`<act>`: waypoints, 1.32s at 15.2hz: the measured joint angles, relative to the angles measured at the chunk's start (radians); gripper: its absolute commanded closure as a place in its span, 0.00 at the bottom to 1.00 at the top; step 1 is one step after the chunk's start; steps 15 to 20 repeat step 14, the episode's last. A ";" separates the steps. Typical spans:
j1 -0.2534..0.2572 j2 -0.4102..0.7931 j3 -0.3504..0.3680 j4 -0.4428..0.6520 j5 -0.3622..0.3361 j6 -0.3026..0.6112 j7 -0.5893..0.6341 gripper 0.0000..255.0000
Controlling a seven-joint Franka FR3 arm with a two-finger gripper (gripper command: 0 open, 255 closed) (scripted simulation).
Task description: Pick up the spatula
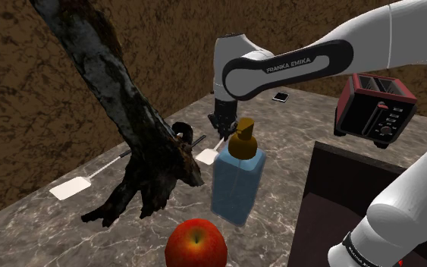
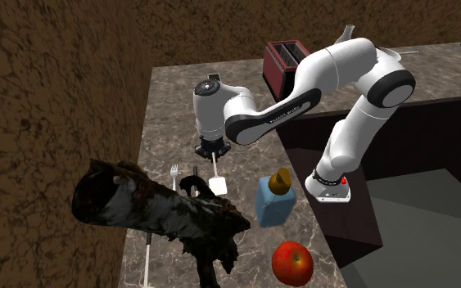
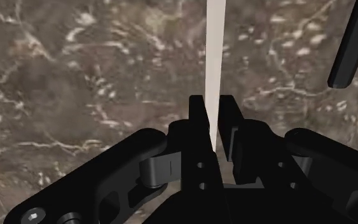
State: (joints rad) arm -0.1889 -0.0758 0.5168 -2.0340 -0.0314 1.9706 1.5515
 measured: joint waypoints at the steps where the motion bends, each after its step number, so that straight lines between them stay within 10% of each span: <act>1: 0.000 -0.001 -0.001 0.009 0.001 -0.010 -0.002 1.00; 20: -0.002 -0.024 -0.006 0.157 0.013 -0.177 -0.017 1.00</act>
